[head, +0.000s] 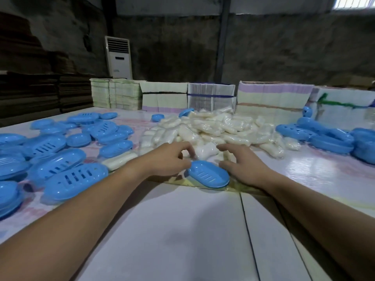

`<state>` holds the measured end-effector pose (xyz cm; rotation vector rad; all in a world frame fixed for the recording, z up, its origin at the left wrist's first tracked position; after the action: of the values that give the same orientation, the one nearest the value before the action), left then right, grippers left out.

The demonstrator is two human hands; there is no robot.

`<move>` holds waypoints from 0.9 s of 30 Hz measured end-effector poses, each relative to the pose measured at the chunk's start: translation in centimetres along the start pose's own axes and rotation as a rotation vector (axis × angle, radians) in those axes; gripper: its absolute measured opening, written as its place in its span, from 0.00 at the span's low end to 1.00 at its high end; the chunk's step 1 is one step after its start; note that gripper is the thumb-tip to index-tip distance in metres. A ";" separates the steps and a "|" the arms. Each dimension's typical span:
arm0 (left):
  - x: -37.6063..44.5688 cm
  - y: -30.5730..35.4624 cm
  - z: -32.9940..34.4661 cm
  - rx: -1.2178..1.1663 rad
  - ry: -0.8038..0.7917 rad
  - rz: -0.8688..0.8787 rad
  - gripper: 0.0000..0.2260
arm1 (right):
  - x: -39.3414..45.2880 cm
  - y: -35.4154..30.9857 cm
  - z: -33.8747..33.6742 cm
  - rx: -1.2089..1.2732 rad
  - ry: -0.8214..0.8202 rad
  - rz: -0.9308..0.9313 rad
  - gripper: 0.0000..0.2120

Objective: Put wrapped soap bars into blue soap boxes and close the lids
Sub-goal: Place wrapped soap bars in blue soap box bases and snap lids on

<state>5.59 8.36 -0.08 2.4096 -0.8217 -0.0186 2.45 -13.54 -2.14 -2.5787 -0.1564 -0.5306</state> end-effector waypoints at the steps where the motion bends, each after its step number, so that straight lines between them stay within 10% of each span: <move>1: -0.1 0.0 0.0 0.016 -0.028 0.030 0.13 | 0.6 0.1 -0.1 0.000 -0.032 0.008 0.26; 9: -0.1 0.1 0.4 0.097 -0.115 0.176 0.07 | 5.3 -0.1 2.3 -0.205 -0.278 0.068 0.32; 27: -0.5 1.1 1.2 -0.034 -0.138 0.151 0.14 | 2.3 0.1 -2.3 -0.331 -0.250 -0.045 0.24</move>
<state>4.36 7.26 -0.55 2.3282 -1.0565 -0.1400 3.78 -14.74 0.60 -2.9669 -0.2291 -0.2641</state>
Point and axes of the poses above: each hand's wrist, its own x-axis towards the middle knuckle, its own z-axis out of the palm, y = z × x, the point moved 4 cm from there along x, towards the middle knuckle, and after that the axes turned 1 degree about y, right-handed, at the moved point
